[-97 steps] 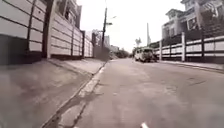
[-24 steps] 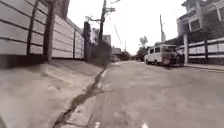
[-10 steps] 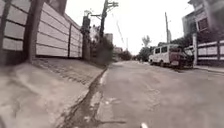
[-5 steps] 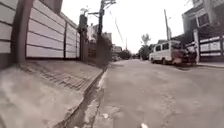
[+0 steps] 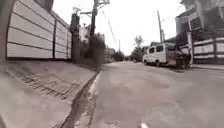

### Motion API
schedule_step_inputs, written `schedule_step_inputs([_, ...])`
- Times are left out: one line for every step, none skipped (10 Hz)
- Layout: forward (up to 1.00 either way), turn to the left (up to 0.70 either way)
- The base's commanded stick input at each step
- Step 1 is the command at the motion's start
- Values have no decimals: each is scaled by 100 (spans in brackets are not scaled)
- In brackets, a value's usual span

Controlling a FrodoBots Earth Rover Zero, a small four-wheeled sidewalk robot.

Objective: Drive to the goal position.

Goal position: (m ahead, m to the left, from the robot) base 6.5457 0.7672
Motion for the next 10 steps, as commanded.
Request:
schedule_step_inputs([70,-7])
schedule_step_inputs([70,0])
schedule_step_inputs([70,0])
schedule_step_inputs([70,0])
schedule_step_inputs([70,0])
schedule_step_inputs([70,0])
schedule_step_inputs([70,0])
schedule_step_inputs([70,0])
schedule_step_inputs([70,0])
schedule_step_inputs([70,0])
